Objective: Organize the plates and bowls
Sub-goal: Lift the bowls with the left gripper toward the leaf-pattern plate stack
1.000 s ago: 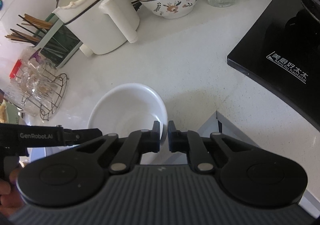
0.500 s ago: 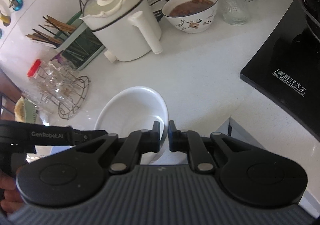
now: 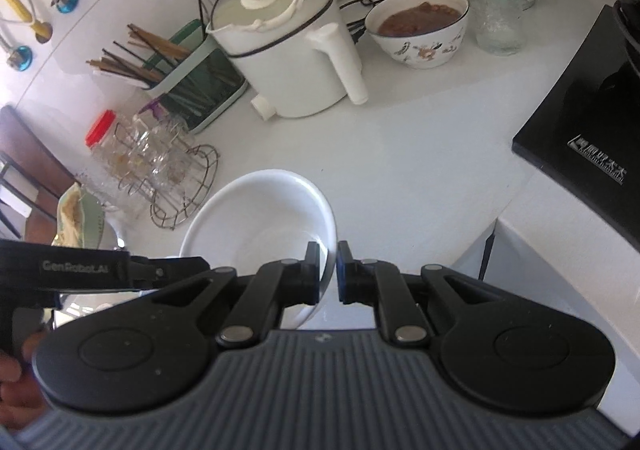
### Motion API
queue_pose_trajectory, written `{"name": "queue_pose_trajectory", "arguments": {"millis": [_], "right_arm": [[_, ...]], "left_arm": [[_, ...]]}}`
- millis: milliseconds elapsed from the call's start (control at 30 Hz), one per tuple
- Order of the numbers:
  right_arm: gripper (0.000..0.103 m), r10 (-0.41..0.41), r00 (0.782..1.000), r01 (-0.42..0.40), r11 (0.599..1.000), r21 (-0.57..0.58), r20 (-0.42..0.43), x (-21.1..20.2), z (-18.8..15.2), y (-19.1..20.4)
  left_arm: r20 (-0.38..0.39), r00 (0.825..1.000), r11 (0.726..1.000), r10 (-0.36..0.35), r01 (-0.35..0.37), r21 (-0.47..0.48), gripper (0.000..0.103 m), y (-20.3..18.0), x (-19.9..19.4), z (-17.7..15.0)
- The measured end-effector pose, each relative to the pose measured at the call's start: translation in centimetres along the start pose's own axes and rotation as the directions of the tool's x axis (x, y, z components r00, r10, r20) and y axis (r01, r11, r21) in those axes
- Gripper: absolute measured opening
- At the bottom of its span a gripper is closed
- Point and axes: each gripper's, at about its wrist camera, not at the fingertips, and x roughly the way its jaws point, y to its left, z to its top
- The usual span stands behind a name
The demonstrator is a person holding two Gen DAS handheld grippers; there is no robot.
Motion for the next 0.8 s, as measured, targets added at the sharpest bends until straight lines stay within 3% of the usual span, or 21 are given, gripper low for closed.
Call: {"name": "queue_pose_trajectory", "arguments": {"millis": [533,800], "right_arm": [[0.012,0.039,0.998,-0.044,0.994,-0.099,-0.053,1.4,-1.0,5.2],[0.012,0.080,0.995,-0.088,0.981,-0.171,-0.051,2.4,-0.7,8.7]], "left_arm": [[0.070,0.998,0.994,-0.006,0.014,-0.110,0.011,5.8,-4.0,-1.7],[0.145,0.989,0.991,0.035,-0.015,-0.133,0.011,8.5,-6.9,-1.8]]}}
